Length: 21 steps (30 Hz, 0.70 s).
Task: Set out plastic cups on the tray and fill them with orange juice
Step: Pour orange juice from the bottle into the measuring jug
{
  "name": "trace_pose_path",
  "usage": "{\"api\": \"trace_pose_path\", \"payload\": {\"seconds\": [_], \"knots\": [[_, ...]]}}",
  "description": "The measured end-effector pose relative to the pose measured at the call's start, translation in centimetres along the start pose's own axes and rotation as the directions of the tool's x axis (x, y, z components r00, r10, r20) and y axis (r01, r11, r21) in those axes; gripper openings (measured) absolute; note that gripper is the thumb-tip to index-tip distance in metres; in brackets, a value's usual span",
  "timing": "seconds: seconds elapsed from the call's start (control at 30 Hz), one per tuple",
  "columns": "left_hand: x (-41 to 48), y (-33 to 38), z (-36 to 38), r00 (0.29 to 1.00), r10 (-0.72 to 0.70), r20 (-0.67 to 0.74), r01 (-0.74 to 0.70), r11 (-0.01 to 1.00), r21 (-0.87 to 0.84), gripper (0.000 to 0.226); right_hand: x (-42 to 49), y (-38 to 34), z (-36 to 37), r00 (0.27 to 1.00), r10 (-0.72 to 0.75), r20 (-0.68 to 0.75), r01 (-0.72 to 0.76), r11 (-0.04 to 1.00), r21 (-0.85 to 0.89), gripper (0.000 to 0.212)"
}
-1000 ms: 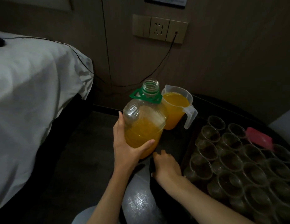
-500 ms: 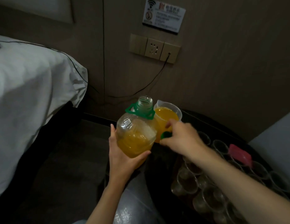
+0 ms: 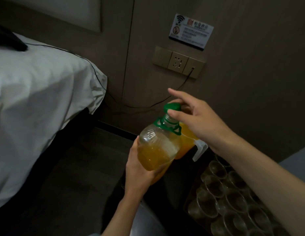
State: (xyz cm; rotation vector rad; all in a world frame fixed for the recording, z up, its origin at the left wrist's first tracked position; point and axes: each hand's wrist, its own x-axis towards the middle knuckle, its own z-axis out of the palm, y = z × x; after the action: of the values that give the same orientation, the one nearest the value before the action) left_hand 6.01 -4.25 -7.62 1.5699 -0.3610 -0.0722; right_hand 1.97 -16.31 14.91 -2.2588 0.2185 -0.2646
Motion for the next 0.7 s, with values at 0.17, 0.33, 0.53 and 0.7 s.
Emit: {"api": "trace_pose_path", "payload": {"seconds": [0.17, 0.33, 0.53, 0.7], "knots": [[0.1, -0.2, 0.1, 1.000, -0.004, -0.012, 0.004, 1.000, 0.007, 0.120, -0.1, 1.1, -0.5, 0.998, -0.046, 0.047, 0.058, 0.954, -0.293, 0.054], [0.2, -0.4, 0.1, 1.000, 0.011, -0.016, -0.010, 1.000, 0.027, 0.118, 0.9, 0.6, -1.9, 0.978, -0.019, 0.207, 0.115, 0.878, -0.465, 0.042], [-0.1, 0.0, 0.0, 1.000, 0.008, -0.016, -0.007, 1.000, 0.017, 0.118, 2.9, -1.8, -3.0, 0.956, 0.053, 0.287, 0.166, 0.711, -0.683, 0.037], [-0.1, 0.1, 0.0, 1.000, 0.005, -0.024, -0.005, 1.000, 0.013, 0.119, 3.6, -2.2, -1.0, 0.994, 0.076, 0.077, 0.035, 0.444, -0.895, 0.069]]}}
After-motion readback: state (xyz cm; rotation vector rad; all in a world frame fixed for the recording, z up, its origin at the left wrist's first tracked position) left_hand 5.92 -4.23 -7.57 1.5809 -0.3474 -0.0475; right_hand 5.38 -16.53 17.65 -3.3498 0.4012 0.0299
